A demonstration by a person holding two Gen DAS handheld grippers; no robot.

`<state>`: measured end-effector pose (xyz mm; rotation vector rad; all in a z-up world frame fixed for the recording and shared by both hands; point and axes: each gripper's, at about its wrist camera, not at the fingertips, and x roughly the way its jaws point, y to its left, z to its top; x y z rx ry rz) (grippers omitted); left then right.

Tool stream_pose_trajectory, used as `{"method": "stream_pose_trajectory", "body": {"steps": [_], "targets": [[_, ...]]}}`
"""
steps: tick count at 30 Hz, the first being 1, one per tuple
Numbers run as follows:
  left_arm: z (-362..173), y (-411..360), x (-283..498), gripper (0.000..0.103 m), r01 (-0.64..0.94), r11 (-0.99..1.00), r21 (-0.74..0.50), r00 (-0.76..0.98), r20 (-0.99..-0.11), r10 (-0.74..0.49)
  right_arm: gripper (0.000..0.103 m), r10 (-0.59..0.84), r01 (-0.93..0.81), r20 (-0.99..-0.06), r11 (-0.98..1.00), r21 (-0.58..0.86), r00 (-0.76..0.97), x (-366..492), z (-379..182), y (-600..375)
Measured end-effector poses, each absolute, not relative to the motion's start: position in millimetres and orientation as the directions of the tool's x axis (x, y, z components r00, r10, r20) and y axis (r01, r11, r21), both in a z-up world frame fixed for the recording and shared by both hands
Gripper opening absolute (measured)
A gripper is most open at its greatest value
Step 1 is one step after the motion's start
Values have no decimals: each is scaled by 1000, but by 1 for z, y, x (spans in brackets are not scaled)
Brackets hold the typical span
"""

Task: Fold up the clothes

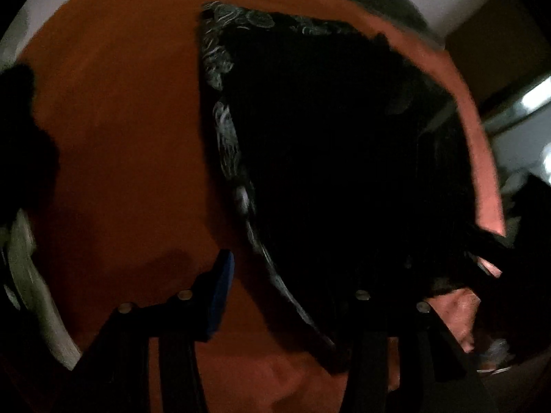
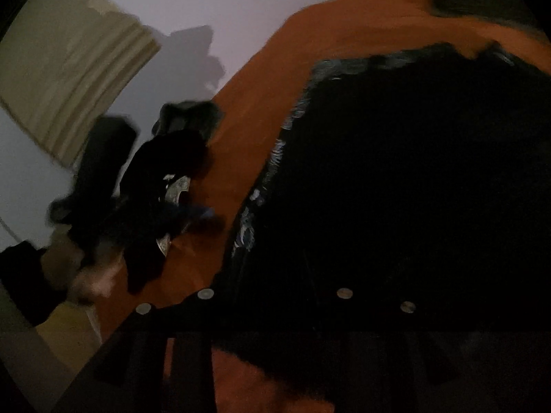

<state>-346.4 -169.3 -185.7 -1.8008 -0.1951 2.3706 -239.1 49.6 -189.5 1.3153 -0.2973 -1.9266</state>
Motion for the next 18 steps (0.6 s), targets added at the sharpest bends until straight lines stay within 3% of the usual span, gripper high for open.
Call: {"method": "stream_pose_trajectory", "body": {"steps": [3, 6, 10, 16, 18], "targets": [[-177, -166, -338, 50, -69, -996, -49, -484, -872, 76, 30, -609, 531, -771, -723, 443, -185, -200, -186, 93], [-180, -170, -314, 50, -94, -976, -198, -447, -867, 219, 30, -451, 574, -833, -792, 208, -321, -170, -183, 142], [-197, -162, -288, 50, -81, -918, -389, -322, -861, 394, 30, -346, 467, -881, -868, 169, -324, -164, -192, 175], [-206, -125, -256, 50, -95, -918, -384, -323, -861, 393, 30, -344, 462, -872, -872, 159, -349, -177, -200, 159], [-198, -109, -242, 50, -173, -922, -345, -353, -853, 385, 38, -345, 500, -866, -856, 132, -363, -174, -200, 152]]}}
